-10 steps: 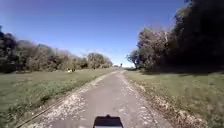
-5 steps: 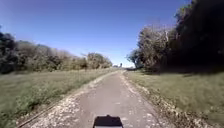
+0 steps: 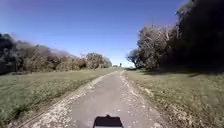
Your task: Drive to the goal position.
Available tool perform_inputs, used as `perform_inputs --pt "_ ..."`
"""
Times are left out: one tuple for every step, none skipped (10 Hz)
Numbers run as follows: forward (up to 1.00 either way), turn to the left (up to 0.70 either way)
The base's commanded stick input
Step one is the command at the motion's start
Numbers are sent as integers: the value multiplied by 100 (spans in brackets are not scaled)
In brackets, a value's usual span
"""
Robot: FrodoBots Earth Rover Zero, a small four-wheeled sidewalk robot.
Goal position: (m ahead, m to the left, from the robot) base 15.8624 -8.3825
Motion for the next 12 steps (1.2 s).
perform_inputs --pt "50 0" --pt "50 0" --pt "50 0" --pt "50 0" --pt "50 0" --pt "50 0" --pt "50 0" --pt "50 0" --pt "50 0" --pt "50 0" --pt "50 0" --pt "50 0"
